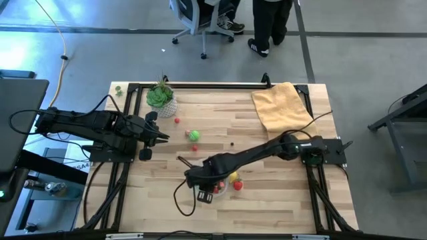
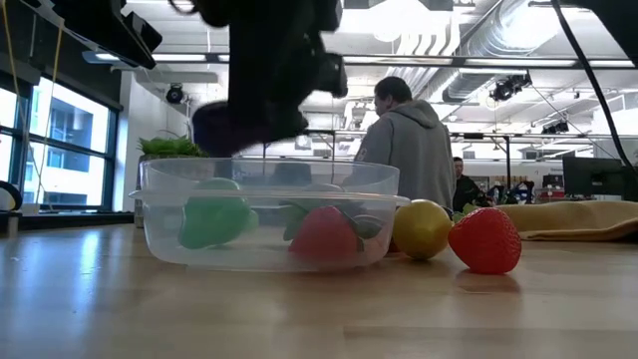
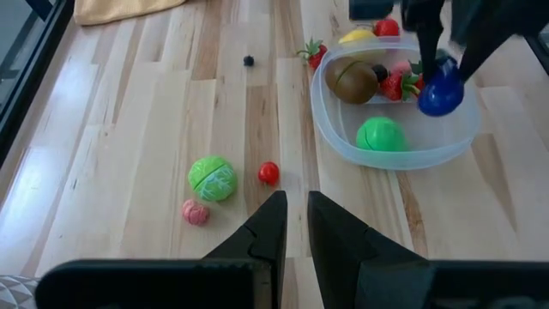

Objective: Pick and placing Produce into tupperware
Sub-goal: Put the violet eggplant into the transparent bin, then put the red strawberry into the transparent bin

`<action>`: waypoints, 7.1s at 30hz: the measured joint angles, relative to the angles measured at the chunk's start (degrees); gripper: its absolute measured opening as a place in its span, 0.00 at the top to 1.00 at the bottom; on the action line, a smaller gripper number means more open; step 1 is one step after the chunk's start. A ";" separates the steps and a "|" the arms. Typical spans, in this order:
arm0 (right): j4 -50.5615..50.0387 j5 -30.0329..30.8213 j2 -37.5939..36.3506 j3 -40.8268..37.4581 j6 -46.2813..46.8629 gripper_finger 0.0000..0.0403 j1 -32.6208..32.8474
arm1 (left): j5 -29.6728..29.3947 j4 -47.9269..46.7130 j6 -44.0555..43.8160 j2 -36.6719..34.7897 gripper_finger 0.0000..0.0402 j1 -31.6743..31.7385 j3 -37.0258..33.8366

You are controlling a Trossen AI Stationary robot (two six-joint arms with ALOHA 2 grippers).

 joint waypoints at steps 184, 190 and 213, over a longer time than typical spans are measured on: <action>24.57 11.91 -26.91 -56.13 60.87 0.39 9.99 | 0.00 0.00 0.00 0.00 0.90 0.00 0.00; 25.91 11.15 -25.69 -56.11 60.10 0.39 9.34 | 0.00 0.00 0.01 0.00 0.90 0.00 0.00; 26.21 9.69 -24.12 -56.11 59.92 0.39 9.11 | 0.00 0.00 0.00 0.00 0.90 0.00 0.00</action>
